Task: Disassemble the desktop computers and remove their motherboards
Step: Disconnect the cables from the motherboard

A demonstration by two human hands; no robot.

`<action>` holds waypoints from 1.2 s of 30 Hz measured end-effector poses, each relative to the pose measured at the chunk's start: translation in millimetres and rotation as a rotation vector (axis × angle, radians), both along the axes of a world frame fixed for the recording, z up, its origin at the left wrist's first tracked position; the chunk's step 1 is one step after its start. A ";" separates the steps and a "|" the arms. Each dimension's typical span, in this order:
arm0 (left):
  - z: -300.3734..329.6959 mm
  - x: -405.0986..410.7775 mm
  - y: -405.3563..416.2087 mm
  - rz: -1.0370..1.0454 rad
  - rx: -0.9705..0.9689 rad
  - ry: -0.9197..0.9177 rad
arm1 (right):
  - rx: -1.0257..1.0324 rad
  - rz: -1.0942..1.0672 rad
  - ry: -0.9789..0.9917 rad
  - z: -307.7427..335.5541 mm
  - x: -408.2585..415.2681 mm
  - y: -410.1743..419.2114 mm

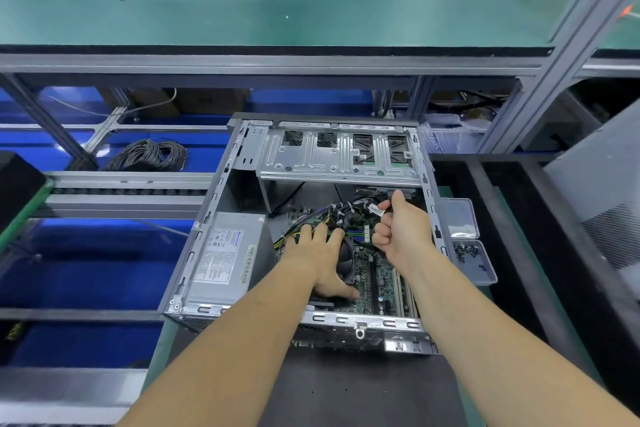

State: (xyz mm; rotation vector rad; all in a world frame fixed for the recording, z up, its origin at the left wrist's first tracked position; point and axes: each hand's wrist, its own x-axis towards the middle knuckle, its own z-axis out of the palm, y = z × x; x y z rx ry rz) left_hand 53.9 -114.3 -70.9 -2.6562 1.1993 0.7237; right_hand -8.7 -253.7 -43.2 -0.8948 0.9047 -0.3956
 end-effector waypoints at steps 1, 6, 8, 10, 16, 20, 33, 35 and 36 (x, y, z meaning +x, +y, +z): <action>0.0 -0.1 -0.2 0.001 -0.002 -0.001 | 0.001 -0.003 -0.001 0.0 -0.8 0.9; 1.9 0.1 0.1 0.000 -0.005 -0.001 | 0.022 0.003 -0.039 0.4 -6.7 5.8; 2.5 -0.7 0.6 -0.003 -0.011 -0.002 | 0.056 0.004 -0.051 1.2 -7.1 6.8; 2.5 -0.5 0.9 -0.004 -0.020 -0.009 | 0.117 -0.002 -0.068 4.1 -4.7 6.4; 4.9 -1.6 1.2 -0.001 -0.014 -0.006 | 0.163 0.078 -0.052 6.7 -9.8 17.3; 4.0 -1.9 1.3 0.017 -0.013 0.008 | 0.082 0.146 0.028 8.3 -14.1 29.0; 9.1 -3.7 2.7 0.026 -0.077 0.006 | -0.541 0.325 0.509 -6.8 -0.6 2.3; 10.2 -4.8 3.2 0.036 -0.077 0.025 | -0.704 0.388 0.559 -7.2 0.6 -1.8; 11.2 -4.9 3.9 0.045 -0.079 0.041 | -0.784 0.432 0.586 -7.1 0.5 -2.5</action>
